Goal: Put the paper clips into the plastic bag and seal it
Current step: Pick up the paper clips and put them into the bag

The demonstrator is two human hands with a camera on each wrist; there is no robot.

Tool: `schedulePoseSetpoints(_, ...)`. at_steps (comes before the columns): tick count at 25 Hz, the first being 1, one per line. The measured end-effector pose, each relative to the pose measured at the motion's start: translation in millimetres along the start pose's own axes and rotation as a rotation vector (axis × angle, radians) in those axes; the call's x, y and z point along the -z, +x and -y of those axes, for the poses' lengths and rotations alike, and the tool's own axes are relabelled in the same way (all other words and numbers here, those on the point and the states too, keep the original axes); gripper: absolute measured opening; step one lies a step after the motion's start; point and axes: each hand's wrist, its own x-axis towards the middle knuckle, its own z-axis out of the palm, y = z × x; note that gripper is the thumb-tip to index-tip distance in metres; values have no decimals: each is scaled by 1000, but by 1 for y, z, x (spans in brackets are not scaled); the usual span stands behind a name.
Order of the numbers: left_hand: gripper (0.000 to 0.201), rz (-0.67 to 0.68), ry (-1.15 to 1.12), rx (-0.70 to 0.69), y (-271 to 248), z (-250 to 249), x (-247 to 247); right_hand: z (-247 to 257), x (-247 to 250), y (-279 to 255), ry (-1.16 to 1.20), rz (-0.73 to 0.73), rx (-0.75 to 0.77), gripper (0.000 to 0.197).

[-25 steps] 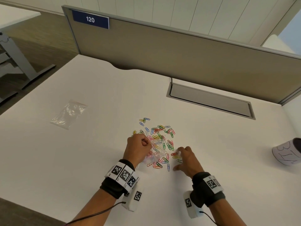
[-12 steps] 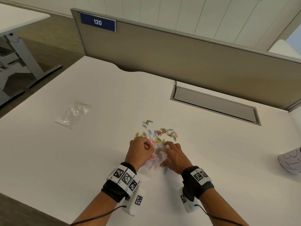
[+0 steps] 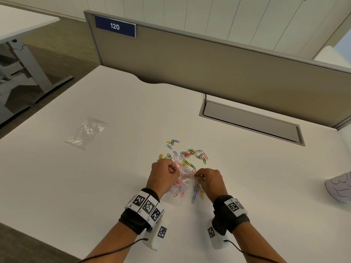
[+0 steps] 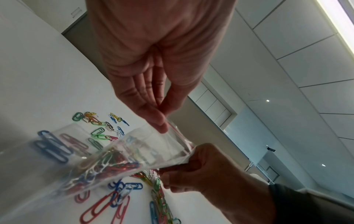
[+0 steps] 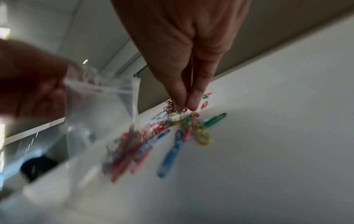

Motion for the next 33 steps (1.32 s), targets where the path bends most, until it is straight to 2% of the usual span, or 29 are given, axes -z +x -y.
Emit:
schedulePoseSetpoints(2,4,-1,2,-3,0,0,0,-2,7,-1,248,-76,-118,10)
schedulePoseSetpoints(5,4,7,-17,-1,0,-1,-1,1,21,-8,633,-79,-262,9)
schedulePoseSetpoints(8,4,9,-28,11,0,-2,-2,14,44,-17,1034,-19,-284,18)
schedulePoseSetpoints(10,3,6,-24,16,0,-3,-2,23,58,-21,1146,91,-256,22)
schedulePoseSetpoints(12,3,2,-30,17,0,-4,-2,32,63,-21,1123,200,-239,19)
schedulePoseSetpoints(15,3,-2,-34,13,-1,-4,-2,43,56,-14,819,263,-240,13)
schedulePoseSetpoints(18,3,-8,-9,14,-1,-3,-2,52,43,-9,408,265,-221,10)
schedulePoseSetpoints(21,4,-11,-2,11,-1,-1,-2,60,38,-6,231,234,-157,13)
schedulePoseSetpoints(24,3,-9,-16,16,-1,0,-1,64,38,-5,218,210,-87,15)
schedulePoseSetpoints(27,4,-9,-9,17,-1,0,-1,62,44,-10,563,237,-178,15)
schedulePoseSetpoints(29,4,-10,-24,21,0,1,0,52,48,-14,677,170,-199,14)
schedulePoseSetpoints(31,3,-9,-40,19,0,2,2,32,50,-19,541,56,-205,20)
schedulePoseSetpoints(33,5,-12,-34,7,1,3,5,9,45,-27,338,77,-289,39)
